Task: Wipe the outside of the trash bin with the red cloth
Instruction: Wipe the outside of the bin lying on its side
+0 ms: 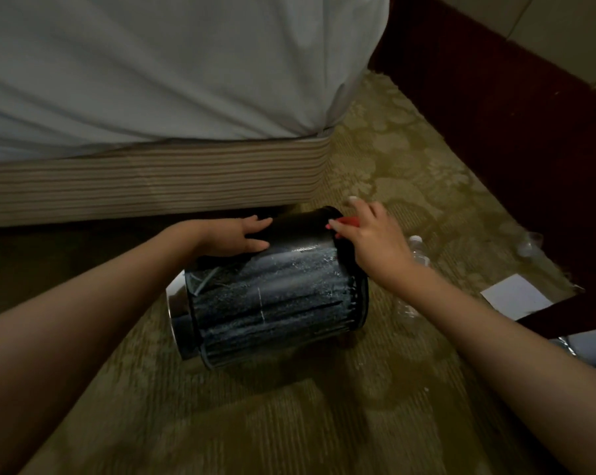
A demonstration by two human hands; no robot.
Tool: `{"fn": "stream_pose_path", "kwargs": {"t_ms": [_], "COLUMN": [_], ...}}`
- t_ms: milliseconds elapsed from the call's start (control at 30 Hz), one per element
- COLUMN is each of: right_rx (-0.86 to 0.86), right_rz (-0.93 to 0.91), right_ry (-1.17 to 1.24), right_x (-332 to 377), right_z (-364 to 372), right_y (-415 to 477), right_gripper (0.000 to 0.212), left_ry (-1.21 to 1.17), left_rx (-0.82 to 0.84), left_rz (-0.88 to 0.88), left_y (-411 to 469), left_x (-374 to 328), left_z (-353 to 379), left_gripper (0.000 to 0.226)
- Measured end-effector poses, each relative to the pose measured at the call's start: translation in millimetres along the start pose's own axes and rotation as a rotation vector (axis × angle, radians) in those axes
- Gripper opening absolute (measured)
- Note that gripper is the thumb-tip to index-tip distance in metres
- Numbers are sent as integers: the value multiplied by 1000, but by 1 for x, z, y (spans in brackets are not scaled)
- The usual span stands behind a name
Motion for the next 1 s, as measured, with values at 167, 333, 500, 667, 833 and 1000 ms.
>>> {"fn": "stream_pose_path", "kwargs": {"t_ms": [167, 333, 500, 667, 833, 1000], "right_rx": [42, 63, 40, 95, 90, 48], "right_rz": [9, -59, 25, 47, -19, 57], "right_ry": [34, -8, -72, -78, -6, -118], "right_x": [5, 19, 16, 13, 22, 23], "right_z": [9, 20, -3, 5, 17, -2], "right_y": [-34, -92, -13, -11, -83, -6], "right_gripper": [63, 71, 60, 62, 72, 56], "left_ry": [-50, -53, -61, -79, -90, -75], "left_rx": [2, -8, 14, -6, -17, -24], "left_rz": [6, 10, 13, 10, 6, 3], "left_y": [2, 2, -1, 1, -1, -6], "left_x": [3, 0, 1, 3, 1, -3], "left_z": [-2, -5, 1, -2, -2, -1], "left_gripper": [62, 62, 62, 62, 61, 62]}}
Point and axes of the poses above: each hand's wrist, its own y-axis towards the middle knuckle, its own z-axis out of the palm, x = y × z, the point moved 10 cm from there along y, towards the middle knuckle, and after that the axes turned 9 degrees about x, right-handed, at the moved point
